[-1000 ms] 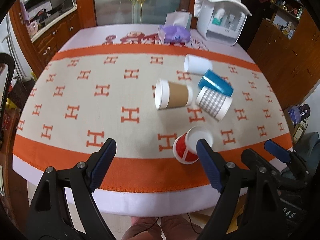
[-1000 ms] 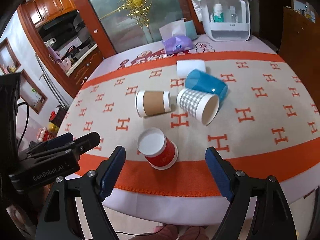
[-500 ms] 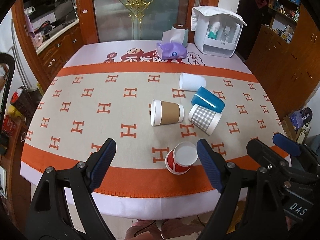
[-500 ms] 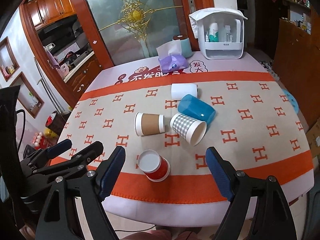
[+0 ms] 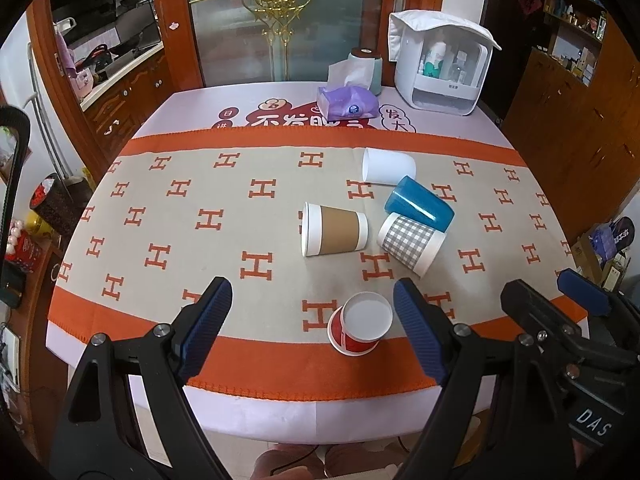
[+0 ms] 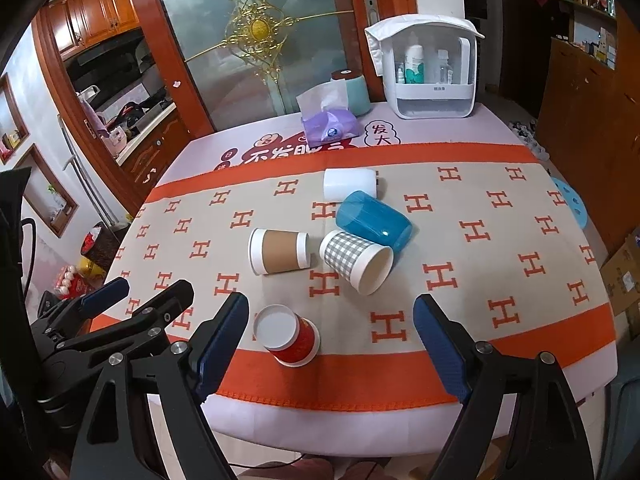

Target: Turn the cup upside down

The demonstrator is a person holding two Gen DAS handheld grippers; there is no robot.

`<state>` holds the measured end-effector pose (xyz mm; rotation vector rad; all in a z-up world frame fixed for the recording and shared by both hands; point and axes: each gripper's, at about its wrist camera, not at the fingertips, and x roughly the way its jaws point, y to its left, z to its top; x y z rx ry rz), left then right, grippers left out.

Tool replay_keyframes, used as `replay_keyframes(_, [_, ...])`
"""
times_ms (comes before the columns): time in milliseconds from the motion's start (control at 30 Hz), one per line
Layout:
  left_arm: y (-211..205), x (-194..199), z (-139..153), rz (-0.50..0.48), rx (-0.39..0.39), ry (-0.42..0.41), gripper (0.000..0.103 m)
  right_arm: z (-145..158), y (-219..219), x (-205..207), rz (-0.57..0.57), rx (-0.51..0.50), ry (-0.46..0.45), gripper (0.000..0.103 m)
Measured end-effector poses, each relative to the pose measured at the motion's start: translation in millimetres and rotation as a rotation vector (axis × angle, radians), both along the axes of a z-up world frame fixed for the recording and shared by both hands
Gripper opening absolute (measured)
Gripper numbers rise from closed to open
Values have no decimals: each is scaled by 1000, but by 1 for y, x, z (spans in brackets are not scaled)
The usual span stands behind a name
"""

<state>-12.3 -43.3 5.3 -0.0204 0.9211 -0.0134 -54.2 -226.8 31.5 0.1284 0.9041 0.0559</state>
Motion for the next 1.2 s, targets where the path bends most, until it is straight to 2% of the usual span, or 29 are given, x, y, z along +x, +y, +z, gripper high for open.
replay_keyframes(200, [-2,6,-6,5,20,19,81,-8,-3,6,-6,-4,21,86])
replay_keyframes(1200, [11,13,-17,19,22,53,81,-21,8,13,7,-8,35,86])
